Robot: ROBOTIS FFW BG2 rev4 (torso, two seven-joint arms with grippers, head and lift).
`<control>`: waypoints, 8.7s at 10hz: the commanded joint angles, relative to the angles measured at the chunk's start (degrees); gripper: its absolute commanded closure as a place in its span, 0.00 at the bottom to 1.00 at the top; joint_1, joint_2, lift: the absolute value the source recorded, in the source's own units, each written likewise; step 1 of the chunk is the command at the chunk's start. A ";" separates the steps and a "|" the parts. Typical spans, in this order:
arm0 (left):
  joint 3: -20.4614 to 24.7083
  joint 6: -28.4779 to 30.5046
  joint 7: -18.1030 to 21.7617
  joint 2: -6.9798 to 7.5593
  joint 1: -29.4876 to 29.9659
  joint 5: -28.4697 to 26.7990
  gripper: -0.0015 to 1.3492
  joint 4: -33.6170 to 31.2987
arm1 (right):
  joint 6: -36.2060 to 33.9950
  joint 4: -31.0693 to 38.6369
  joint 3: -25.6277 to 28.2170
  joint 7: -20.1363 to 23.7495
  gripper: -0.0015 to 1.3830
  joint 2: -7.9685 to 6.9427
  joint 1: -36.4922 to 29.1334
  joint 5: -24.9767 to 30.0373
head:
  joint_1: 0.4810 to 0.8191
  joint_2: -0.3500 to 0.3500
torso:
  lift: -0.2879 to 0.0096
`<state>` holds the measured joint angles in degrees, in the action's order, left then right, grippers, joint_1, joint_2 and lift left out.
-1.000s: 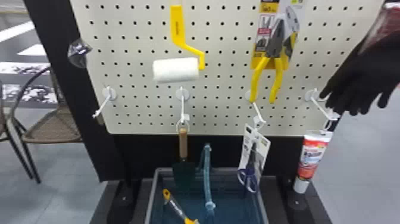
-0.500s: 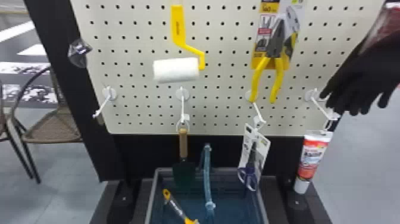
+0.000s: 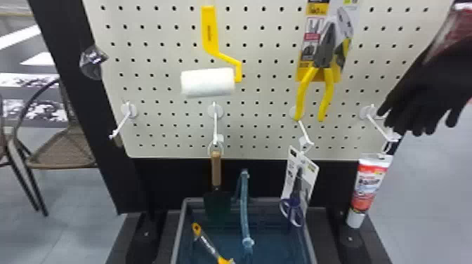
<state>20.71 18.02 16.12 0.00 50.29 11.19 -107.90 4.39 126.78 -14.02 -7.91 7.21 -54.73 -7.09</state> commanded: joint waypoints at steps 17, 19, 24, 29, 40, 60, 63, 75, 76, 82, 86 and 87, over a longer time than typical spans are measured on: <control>-6.48 -10.99 -0.91 2.55 -0.79 3.13 0.00 -20.01 | 8.09 -2.95 0.05 -2.64 0.00 -1.23 -2.27 1.20 | 0.20 0.50 | 0.63; -6.56 -10.99 -0.82 2.64 -0.92 3.22 0.00 -20.01 | 8.09 -3.09 0.05 -2.64 0.00 -1.32 -2.27 1.11 | 0.20 0.50 | 0.63; -6.74 -10.64 -0.56 3.08 -1.41 3.92 0.00 -20.01 | 8.09 -3.09 0.05 -2.64 0.00 -1.32 -2.27 1.03 | 0.20 0.50 | 0.63; -6.92 -9.93 -0.39 3.34 -1.90 4.28 0.00 -20.01 | 8.09 -3.09 0.14 -2.82 0.00 -1.32 -2.27 0.85 | 0.20 0.50 | 0.63; -6.92 -9.85 -0.39 3.34 -1.90 4.28 0.00 -20.01 | 8.09 -3.09 0.14 -2.82 0.00 -1.32 -2.15 0.85 | 0.20 0.50 | 0.63; -6.92 -9.85 -0.39 3.34 -1.90 4.28 0.00 -20.01 | 8.09 -3.09 0.14 -2.82 0.00 -1.32 -2.15 0.85 | 0.20 0.50 | 0.63; -6.92 -9.85 -0.39 3.34 -1.90 4.28 0.00 -20.01 | 8.09 -3.09 0.14 -2.82 0.00 -1.32 -2.15 0.85 | 0.20 0.50 | 0.63; -6.92 -9.85 -0.39 3.34 -1.90 4.28 0.00 -20.01 | 8.09 -3.09 0.14 -2.82 0.00 -1.32 -2.15 0.85 | 0.20 0.50 | 0.63; -6.92 -9.85 -0.39 3.34 -1.90 4.28 0.00 -20.01 | 8.09 -3.09 0.14 -2.82 0.00 -1.32 -2.15 0.85 | 0.20 0.50 | 0.63; -6.92 -9.85 -0.39 3.34 -1.90 4.28 0.00 -20.01 | 8.09 -3.09 0.14 -2.82 0.00 -1.32 -2.15 0.85 | 0.20 0.50 | 0.63; -6.92 -9.85 -0.39 3.34 -1.90 4.28 0.00 -20.01 | 8.09 -3.09 0.14 -2.82 0.00 -1.32 -2.15 0.85 | 0.20 0.50 | 0.63; -6.92 -9.85 -0.39 3.34 -1.90 4.28 0.00 -20.01 | 8.09 -3.09 0.14 -2.82 0.00 -1.32 -2.15 0.85 | 0.20 0.50 | 0.63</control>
<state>13.80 8.17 15.73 3.34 48.39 15.47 -127.90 12.48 123.68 -13.89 -10.72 5.89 -56.88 -6.24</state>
